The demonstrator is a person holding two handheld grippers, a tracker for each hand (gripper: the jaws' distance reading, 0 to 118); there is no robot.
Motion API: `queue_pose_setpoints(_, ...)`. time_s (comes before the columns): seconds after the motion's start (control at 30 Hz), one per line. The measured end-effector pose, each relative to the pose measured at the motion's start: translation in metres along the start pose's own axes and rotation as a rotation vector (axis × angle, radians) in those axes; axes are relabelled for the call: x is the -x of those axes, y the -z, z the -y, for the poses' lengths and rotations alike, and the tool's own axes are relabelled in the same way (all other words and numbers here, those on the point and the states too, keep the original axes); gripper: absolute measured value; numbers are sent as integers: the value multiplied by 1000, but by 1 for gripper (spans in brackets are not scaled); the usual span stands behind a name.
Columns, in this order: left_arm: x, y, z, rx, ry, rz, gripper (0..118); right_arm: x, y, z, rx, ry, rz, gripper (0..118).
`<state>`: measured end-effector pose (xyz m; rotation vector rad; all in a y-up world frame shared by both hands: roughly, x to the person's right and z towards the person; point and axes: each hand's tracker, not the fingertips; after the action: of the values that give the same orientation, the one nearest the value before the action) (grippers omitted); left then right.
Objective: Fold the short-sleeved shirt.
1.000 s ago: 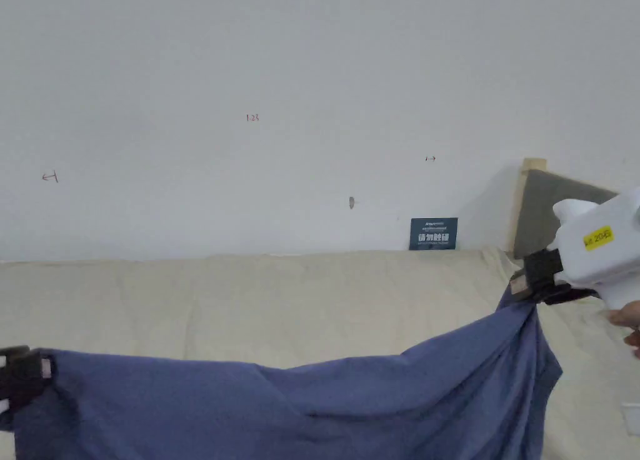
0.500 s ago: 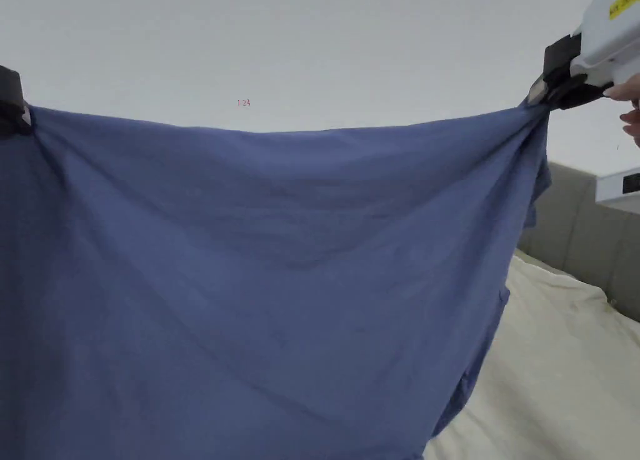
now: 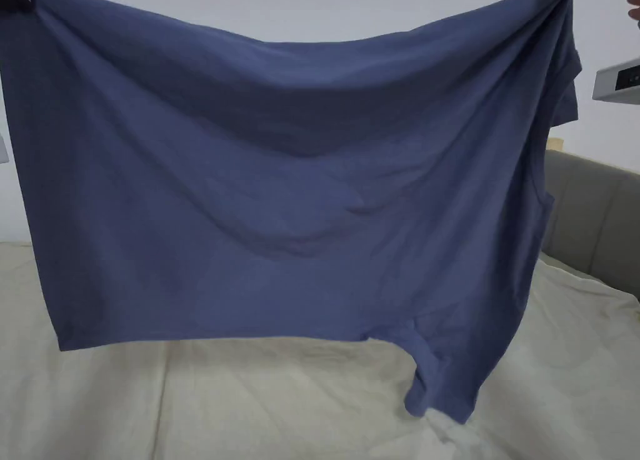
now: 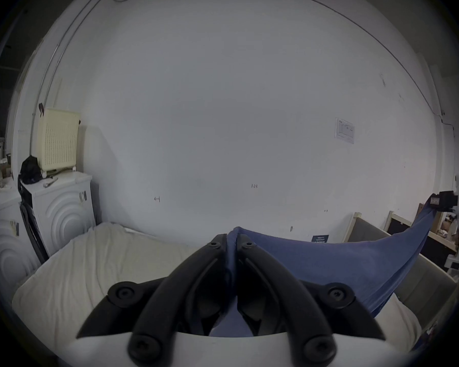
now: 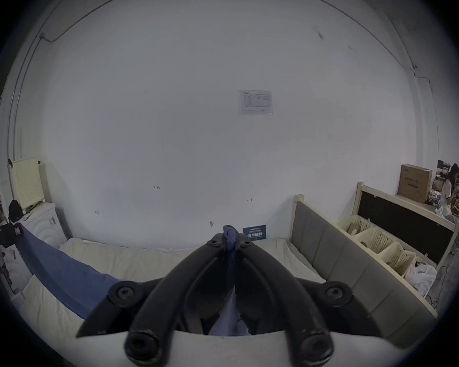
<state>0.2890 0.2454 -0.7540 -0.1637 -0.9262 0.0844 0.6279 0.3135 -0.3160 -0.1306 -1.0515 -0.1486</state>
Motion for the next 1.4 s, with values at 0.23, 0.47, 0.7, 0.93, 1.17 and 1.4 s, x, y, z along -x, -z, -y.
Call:
queue_pose_setpoints(0.23, 8, 14, 85, 141, -12, 27, 6, -5, 13, 82, 83, -9, -20, 4)
queue_pose_setpoints(0.47, 11, -14, 276, 450, 3, 113, 6, -12, 3, 294, 338, 7, -122, 4)
queue_pose_setpoints(0.7, 12, -104, 396, 632, 46, 89, 6, -40, -84, 449, 534, 49, -165, 4)
queue_pose_setpoints(0.93, 27, -216, 365, 438, 51, 133, 6, -82, -200, 446, 387, 117, -139, 4)
queue_pose_setpoints(1.17, 37, -279, 334, 407, 48, 146, 6, -95, -269, 414, 380, 87, -134, 4)
queue_pose_setpoints(1.4, 58, -213, 394, 779, -99, 60, 7, -86, -194, 476, 686, 34, -131, 4)
